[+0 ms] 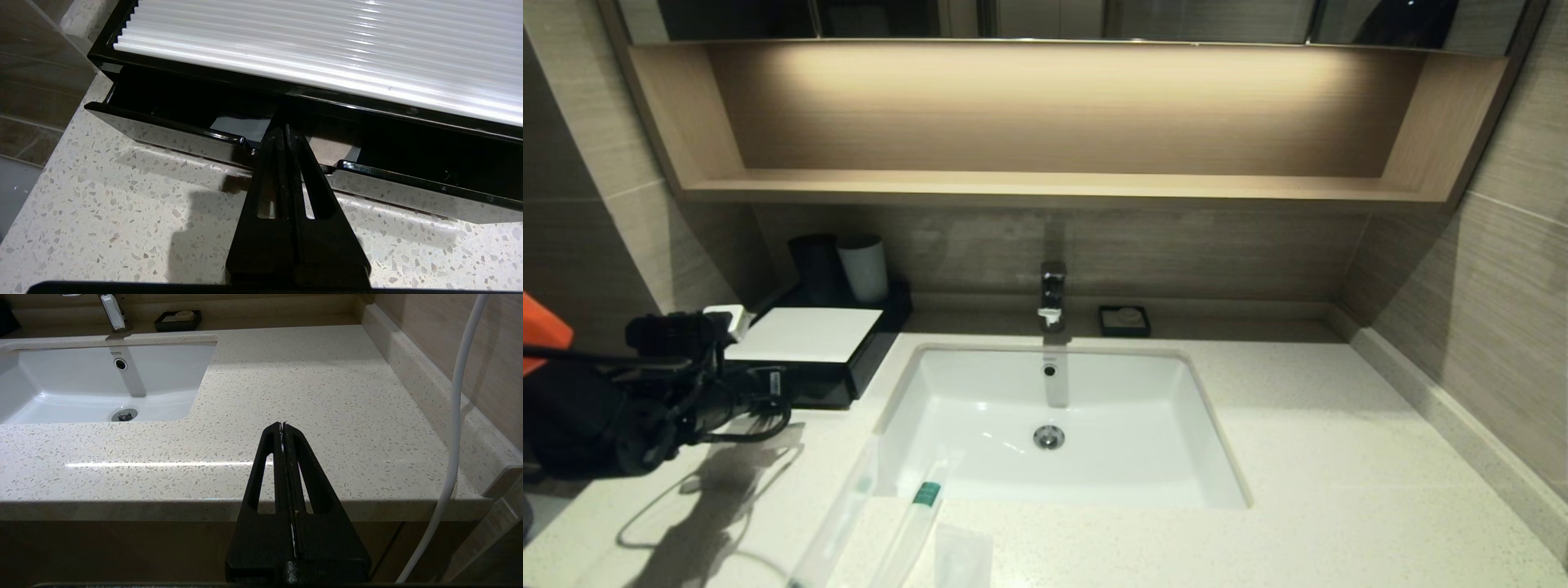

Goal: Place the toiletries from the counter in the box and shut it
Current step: Open the drawer

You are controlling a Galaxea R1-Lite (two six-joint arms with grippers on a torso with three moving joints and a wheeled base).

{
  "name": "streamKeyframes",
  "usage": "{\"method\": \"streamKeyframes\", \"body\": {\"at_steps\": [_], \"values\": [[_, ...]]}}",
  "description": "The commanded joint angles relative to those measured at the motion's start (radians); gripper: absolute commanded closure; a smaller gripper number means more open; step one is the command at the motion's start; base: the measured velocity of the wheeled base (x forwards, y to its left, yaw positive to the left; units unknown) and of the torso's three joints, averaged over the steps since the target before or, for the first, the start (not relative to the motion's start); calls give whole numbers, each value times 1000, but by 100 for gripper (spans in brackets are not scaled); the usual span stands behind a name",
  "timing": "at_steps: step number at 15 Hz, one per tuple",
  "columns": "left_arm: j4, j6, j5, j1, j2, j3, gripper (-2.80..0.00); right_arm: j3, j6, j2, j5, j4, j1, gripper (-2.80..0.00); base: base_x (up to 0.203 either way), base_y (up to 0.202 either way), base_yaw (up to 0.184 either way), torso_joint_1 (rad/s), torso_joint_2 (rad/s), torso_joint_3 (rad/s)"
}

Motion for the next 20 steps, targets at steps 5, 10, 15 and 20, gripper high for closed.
{"method": "streamKeyframes", "body": {"at_steps": [5,10,15,20], "values": [[-6,-1,1,1,15,-5,0,1,1,2,0,0,0,0,0,0,0,0,0,0],[-6,-3,0,1,26,-23,0,1,1,2,0,0,0,0,0,0,0,0,0,0],[-6,-3,-1,1,36,-28,0,0,1,2,0,0,0,0,0,0,0,0,0,0],[-12,-4,-1,1,54,-46,0,0,1,2,0,0,0,0,0,0,0,0,0,0]]}}
